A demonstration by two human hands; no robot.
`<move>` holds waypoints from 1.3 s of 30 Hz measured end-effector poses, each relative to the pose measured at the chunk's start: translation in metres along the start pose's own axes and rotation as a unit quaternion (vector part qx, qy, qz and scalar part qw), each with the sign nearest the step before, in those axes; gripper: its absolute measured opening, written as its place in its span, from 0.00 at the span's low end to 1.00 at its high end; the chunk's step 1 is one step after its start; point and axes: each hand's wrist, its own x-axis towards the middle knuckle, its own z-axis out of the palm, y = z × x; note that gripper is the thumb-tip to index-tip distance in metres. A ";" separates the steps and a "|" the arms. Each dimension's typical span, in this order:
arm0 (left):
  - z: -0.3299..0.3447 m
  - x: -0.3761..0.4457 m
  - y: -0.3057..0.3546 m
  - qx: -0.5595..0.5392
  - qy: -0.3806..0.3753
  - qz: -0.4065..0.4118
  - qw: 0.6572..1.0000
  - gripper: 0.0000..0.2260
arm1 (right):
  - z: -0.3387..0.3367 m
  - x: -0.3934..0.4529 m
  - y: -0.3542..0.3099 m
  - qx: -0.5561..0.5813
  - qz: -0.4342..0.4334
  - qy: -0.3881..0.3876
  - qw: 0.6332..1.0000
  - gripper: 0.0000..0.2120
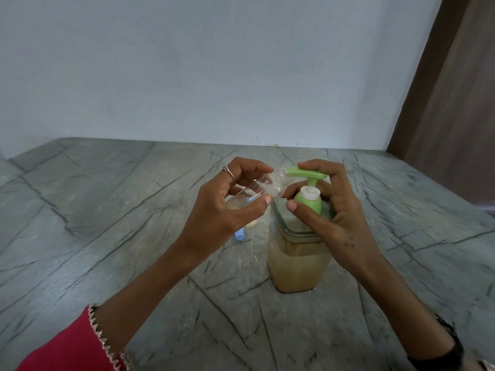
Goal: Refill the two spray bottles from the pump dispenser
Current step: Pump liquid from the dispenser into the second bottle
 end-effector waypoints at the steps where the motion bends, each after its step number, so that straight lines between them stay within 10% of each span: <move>1: 0.000 0.000 0.000 0.001 0.000 0.000 1.000 0.13 | 0.000 0.000 0.000 -0.001 -0.003 0.000 1.000 0.16; 39: 0.002 -0.001 -0.002 -0.024 0.008 -0.017 1.000 0.13 | 0.008 0.006 -0.010 0.089 0.047 0.093 0.991 0.15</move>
